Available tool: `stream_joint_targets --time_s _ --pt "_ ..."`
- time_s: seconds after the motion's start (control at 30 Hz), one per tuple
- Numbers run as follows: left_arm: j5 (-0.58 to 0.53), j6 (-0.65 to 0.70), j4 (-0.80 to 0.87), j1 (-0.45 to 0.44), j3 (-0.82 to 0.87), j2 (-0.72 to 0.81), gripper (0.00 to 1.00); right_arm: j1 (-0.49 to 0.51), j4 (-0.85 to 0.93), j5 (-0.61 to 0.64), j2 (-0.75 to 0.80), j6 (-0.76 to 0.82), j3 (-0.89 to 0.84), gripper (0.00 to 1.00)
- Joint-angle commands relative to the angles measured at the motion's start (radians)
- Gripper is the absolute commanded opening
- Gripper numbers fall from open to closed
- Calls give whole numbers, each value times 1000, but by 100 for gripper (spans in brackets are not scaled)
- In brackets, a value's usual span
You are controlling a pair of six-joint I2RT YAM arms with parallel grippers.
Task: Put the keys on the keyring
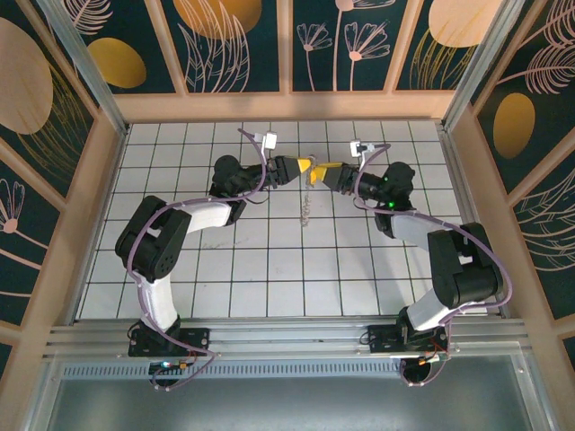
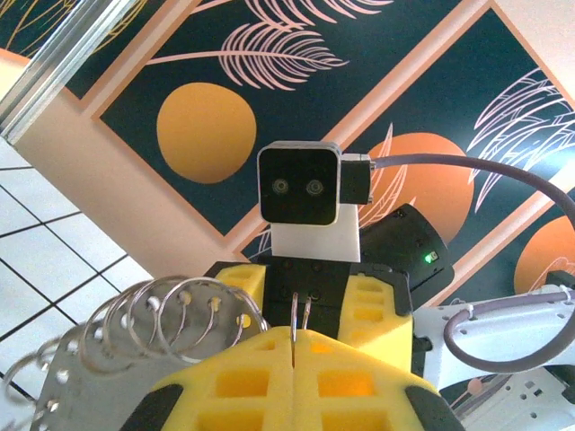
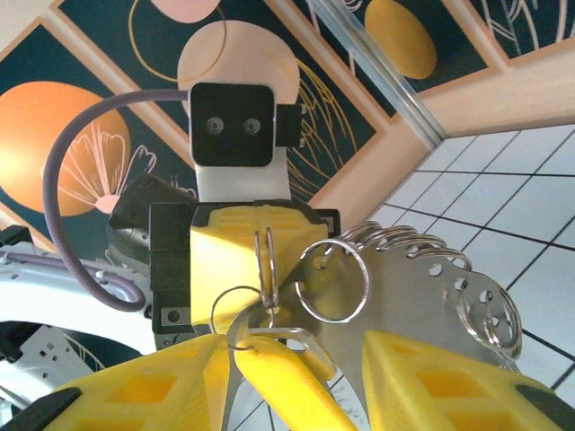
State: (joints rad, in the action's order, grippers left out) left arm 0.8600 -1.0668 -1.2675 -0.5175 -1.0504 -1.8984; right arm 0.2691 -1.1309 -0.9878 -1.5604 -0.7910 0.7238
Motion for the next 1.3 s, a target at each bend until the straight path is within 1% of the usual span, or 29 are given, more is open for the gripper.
stream_joint_targets --time_s 0.0,0.07,0.1,0.17,0.27,0.33,0.57,0.7,0.8,0.83,0.97,1.1,1.27 --pt "16 25 -27 -4 -23 39 0 27 -78 -4 -11 20 10 43" --pt "12 25 -27 -6 -24 39 0 41 -83 -9 -25 20 17 38" --pt "9 24 -28 -6 -22 40 0 45 -84 -9 -30 22 16 32" --pt "3 27 -26 -6 -20 45 0 49 -91 -6 -34 20 6 17" --pt "-7 34 -20 -6 -17 52 0 50 -101 -2 -32 19 -17 5" --pt "-13 39 -18 -6 -14 58 0 50 -102 0 -29 24 -29 0" --pt "-23 44 -17 -6 -10 73 0 49 -106 -4 -36 27 -49 0" --pt "-30 47 -18 -5 -7 78 0 60 -113 -40 -55 17 -31 0" --pt "-37 45 -19 -6 -7 78 0 72 -72 -56 -61 40 -14 0" --pt "-37 45 -20 -6 -7 81 0 71 -55 -47 -56 50 -15 3" --pt "-52 45 -12 -6 4 88 0 47 -26 4 -2 58 -59 29" --pt "-78 47 -12 -6 27 105 0 15 9 74 102 62 -115 36" --pt "-113 30 -16 -7 53 127 0 7 64 210 229 64 -131 38"
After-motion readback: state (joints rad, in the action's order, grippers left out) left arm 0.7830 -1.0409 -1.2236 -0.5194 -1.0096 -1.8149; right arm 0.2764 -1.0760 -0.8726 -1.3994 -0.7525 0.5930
